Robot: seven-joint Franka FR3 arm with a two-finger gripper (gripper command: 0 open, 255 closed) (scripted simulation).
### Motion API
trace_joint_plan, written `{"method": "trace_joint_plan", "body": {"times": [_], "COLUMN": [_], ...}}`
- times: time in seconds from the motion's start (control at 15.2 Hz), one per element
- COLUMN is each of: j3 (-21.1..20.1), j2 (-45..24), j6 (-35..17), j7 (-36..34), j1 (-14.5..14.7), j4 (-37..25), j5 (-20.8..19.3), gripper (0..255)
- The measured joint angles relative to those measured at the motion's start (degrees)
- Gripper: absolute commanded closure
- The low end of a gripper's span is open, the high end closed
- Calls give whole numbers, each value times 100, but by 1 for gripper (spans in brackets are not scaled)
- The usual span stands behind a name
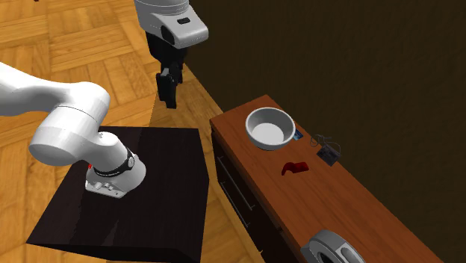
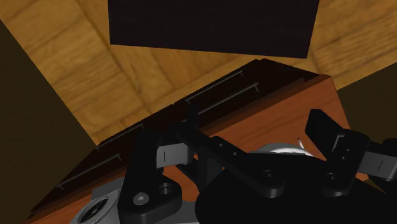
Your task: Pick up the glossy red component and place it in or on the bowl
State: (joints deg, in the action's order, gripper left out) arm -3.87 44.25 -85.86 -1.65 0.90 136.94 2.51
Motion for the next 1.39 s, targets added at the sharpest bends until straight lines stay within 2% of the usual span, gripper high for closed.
{"method": "trace_joint_plan", "body": {"times": [0.2,0.53,1.06,1.39], "j3": [-8,-28,-39,-43], "j2": [-161,-850,-2340,-3479], "j6": [-242,-1201,-2778,-3657], "j7": [10,59,153,193], "j1": [-3,-21,-70,-104], "j4": [68,257,205,-143], "j5": [4,2,-40,-97], "gripper": [0,0,0,0]}}
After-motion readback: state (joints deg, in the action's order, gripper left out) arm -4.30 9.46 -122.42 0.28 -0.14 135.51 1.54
